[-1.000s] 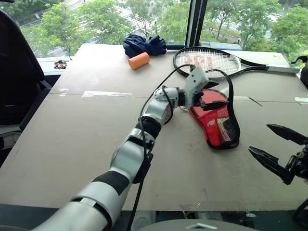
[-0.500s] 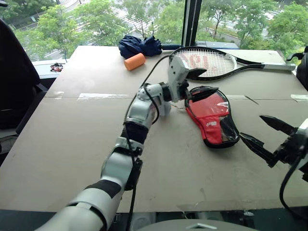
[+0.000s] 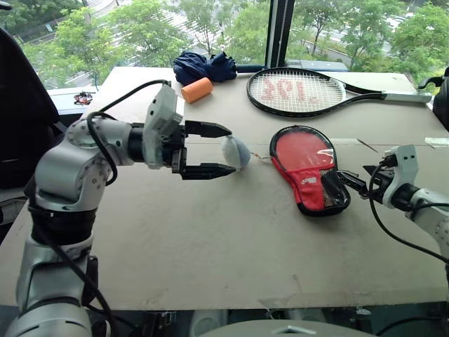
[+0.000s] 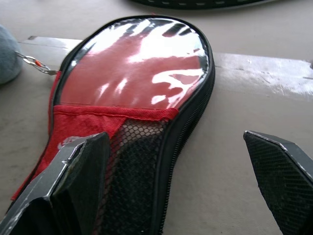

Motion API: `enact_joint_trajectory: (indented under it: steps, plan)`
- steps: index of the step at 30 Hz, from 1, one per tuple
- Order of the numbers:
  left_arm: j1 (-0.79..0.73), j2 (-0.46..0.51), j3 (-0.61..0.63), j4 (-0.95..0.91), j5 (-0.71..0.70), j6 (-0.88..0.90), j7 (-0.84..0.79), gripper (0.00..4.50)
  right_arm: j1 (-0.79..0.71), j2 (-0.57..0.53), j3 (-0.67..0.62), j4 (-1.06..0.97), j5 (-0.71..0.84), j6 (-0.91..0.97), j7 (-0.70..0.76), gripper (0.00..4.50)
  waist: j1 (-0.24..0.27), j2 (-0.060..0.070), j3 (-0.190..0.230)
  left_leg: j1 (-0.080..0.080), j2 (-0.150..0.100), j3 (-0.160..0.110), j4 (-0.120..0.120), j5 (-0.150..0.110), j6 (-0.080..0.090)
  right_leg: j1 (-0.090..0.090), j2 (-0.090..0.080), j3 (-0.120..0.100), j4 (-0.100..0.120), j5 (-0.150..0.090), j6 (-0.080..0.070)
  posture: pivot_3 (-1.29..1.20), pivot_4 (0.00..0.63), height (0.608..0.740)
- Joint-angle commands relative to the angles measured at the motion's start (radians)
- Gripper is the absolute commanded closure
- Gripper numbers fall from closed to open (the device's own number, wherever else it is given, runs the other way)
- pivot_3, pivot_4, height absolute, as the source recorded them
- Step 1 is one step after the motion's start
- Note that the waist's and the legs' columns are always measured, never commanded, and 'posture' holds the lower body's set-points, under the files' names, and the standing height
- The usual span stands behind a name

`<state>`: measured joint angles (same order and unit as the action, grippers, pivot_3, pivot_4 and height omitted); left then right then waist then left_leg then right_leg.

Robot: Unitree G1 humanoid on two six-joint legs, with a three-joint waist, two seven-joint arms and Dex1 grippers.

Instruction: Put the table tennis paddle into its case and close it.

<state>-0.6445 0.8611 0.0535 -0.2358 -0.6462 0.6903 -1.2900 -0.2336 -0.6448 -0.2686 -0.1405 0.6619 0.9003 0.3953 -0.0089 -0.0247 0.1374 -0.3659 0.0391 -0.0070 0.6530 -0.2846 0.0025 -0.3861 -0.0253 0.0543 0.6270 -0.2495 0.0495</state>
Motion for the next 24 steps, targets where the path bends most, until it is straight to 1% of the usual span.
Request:
enact_joint_trajectory:
  steps: [1,5,7,8,10,12,14,15,16,21,24]
  plan:
    - [-0.02,0.051,0.046,-0.044,-0.038,0.014,-0.011,0.0,-0.098,0.034,-0.027,0.122,0.034,0.086,-0.008,0.05,-0.002,0.001,0.0,0.0,0.0,0.0,0.0,0.0,0.0,0.0,0.0,0.0,0.0,0.0,0.0,0.0,0.15,0.74]
    - [-0.023,0.059,0.057,-0.062,-0.049,0.024,0.024,0.0,-0.192,0.056,0.055,0.233,-0.025,0.071,0.032,0.05,-0.005,0.001,0.001,0.0,0.0,0.001,0.0,0.0,0.0,0.0,0.0,0.001,0.0,0.0,0.0,0.0,0.15,0.74]
    - [-0.017,0.055,0.055,-0.074,-0.05,0.024,0.04,0.0,-0.212,0.068,0.083,0.252,-0.044,0.074,0.039,0.57,-0.007,0.001,0.001,0.0,0.0,0.002,0.0,0.0,0.0,0.0,0.0,0.002,0.0,0.001,0.001,0.0,0.15,0.74]
    - [-0.014,0.053,0.054,-0.078,-0.049,0.023,0.049,0.0,-0.215,0.072,0.097,0.261,-0.058,0.072,0.04,0.78,-0.007,0.001,0.001,0.0,0.0,0.001,0.0,0.0,0.0,0.0,0.0,0.001,0.0,0.002,0.004,0.0,0.15,0.74]
    - [-0.011,0.055,0.054,-0.083,-0.044,0.02,0.067,0.0,-0.216,0.082,0.099,0.275,-0.065,0.077,0.045,1.76,-0.007,0.001,0.0,0.0,0.0,0.001,0.0,0.0,0.0,0.0,0.001,0.001,0.0,0.002,0.004,0.0,0.15,0.74]
    - [-0.009,0.056,0.06,-0.085,-0.048,0.022,0.081,0.0,-0.213,0.092,0.087,0.277,-0.061,0.091,0.05,2.87,-0.007,0.0,0.0,0.0,0.0,0.001,0.0,0.0,0.0,0.0,0.001,0.001,0.0,0.002,0.004,0.0,0.15,0.74]
    - [-0.008,0.059,0.062,-0.085,-0.049,0.022,0.089,0.0,-0.21,0.103,0.066,0.274,-0.047,0.108,0.053,3.77,-0.007,0.0,0.0,0.001,0.0,0.001,0.0,0.0,0.0,0.0,0.001,0.002,0.0,0.002,0.004,0.0,0.15,0.74]
    - [-0.008,0.06,0.062,-0.085,-0.05,0.021,0.092,0.0,-0.208,0.11,0.053,0.27,-0.034,0.122,0.055,4.34,-0.007,-0.001,0.0,0.001,0.0,0.002,0.0,0.0,0.0,0.0,0.001,0.002,0.0,0.002,0.004,0.0,0.15,0.74]
    - [-0.007,0.061,0.062,-0.086,-0.05,0.02,0.094,0.0,-0.206,0.114,0.045,0.263,-0.026,0.13,0.059,4.43,-0.007,-0.001,0.0,0.001,0.0,0.002,0.0,0.0,0.0,0.0,0.001,0.002,0.0,0.002,0.004,0.0,0.15,0.74]
    - [-0.012,0.06,0.06,-0.082,-0.052,0.015,0.108,0.0,-0.177,0.126,0.04,0.206,0.006,0.175,0.082,4.43,-0.007,-0.001,0.0,0.001,0.001,0.001,-0.001,0.0,0.0,0.0,0.001,0.002,0.0,0.002,0.004,0.0,0.15,0.74]
    - [-0.016,0.059,0.055,-0.079,-0.052,0.013,0.111,0.0,-0.156,0.141,0.042,0.171,0.009,0.191,0.071,4.43,-0.007,-0.001,0.0,0.001,0.001,0.001,-0.002,0.0,0.0,0.0,0.001,0.001,0.0,0.002,0.004,0.0,0.15,0.74]
